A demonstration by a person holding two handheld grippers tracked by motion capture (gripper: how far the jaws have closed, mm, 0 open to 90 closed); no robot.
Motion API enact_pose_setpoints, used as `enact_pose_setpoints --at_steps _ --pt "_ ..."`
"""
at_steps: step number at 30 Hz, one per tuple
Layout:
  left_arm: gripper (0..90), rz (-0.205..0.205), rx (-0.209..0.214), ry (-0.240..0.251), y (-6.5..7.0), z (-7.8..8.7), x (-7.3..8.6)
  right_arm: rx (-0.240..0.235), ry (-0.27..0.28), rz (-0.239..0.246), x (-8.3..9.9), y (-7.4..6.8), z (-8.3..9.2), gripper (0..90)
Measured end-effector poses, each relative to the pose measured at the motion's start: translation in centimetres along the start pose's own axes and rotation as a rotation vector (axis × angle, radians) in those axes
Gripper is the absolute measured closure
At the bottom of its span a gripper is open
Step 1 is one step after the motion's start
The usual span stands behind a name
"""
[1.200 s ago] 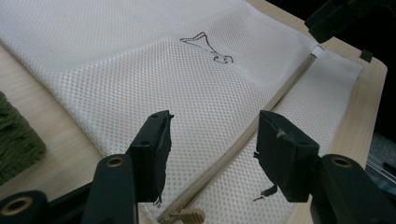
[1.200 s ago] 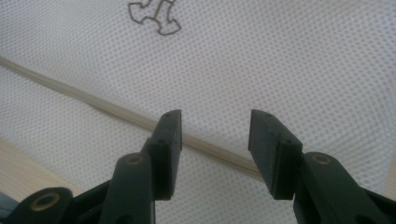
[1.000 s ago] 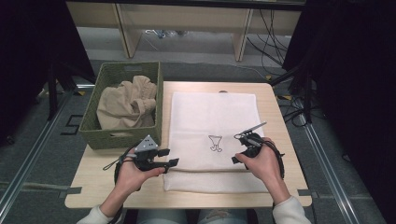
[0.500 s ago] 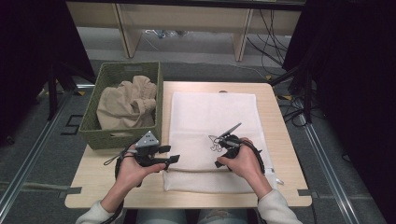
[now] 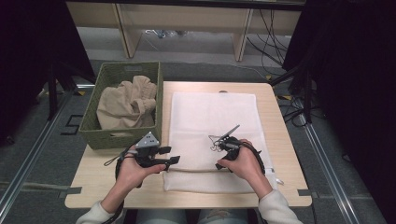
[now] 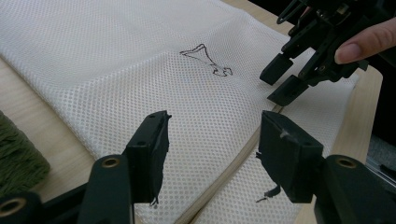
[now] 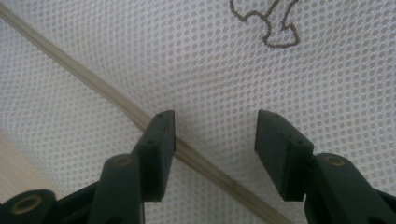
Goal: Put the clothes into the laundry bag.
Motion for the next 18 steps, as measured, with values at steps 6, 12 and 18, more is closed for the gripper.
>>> enact_pose_setpoints --at_steps 6,12,18 --pt "42.2 0.002 -0.004 0.002 0.1 0.2 0.0 -0.002 -0.012 0.042 0.1 0.0 -0.3 45.0" --pt "42.3 0.001 -0.004 0.008 0.0 0.3 -0.1 0.021 -0.036 0.049 0.3 0.0 -1.1 45.5" --pt "42.3 -0.008 -0.007 0.002 -0.1 0.3 0.0 0.052 -0.058 0.075 0.3 -0.5 -1.3 44.7"
Point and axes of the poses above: each handheld gripper's, and its own axes: z roughly backward along the jaws, x roughly out of its underside, y roughly to its right, the point moved 3 cm from there along -z, roughly forward along the jaws, and after that the axes turned 1 degree about x, right-handed, at the moved point
